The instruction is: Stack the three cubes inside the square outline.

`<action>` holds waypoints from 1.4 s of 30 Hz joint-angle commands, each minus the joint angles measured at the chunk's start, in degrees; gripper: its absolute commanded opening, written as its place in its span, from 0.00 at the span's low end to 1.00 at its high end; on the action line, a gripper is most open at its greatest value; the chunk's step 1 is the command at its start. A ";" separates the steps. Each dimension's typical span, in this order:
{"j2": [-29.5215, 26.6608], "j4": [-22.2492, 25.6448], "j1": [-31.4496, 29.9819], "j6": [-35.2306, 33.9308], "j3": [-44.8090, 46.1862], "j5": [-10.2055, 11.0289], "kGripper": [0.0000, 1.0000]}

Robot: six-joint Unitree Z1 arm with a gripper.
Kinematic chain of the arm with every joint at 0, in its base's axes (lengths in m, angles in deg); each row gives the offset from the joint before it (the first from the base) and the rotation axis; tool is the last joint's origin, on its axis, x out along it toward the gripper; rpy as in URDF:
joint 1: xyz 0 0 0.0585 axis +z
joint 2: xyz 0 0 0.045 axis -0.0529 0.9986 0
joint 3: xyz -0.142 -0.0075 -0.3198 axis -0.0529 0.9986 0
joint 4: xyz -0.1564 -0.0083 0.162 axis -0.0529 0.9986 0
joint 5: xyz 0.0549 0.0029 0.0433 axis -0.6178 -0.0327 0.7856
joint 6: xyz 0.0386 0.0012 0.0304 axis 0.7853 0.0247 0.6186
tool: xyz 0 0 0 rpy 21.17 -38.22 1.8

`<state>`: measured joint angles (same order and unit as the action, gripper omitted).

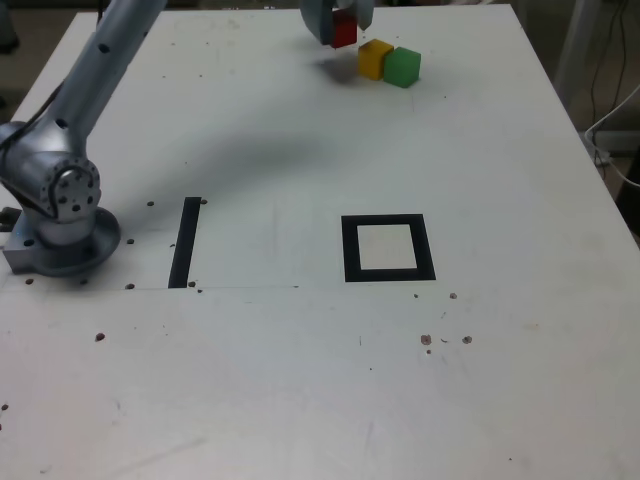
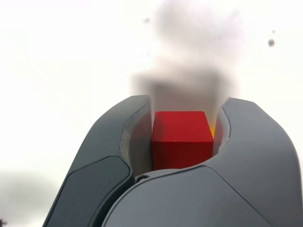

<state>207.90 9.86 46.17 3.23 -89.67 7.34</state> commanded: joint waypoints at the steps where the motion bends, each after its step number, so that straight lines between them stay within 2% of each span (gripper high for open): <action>1: -2.69 1.47 -1.50 0.18 2.94 0.10 0.33; 12: -15.04 -1.11 -10.42 -0.61 21.11 0.12 0.33; 21: -25.13 -9.71 -19.37 -4.87 39.31 -0.64 0.33; 27: -30.58 -14.30 -27.42 -9.38 48.63 -1.25 0.33; 34: -33.72 -17.07 -37.08 -15.33 54.47 -1.86 0.33; 42: -33.36 -19.42 -45.58 -21.66 56.15 -2.21 0.33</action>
<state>174.35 -9.11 1.49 -17.76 -33.70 5.16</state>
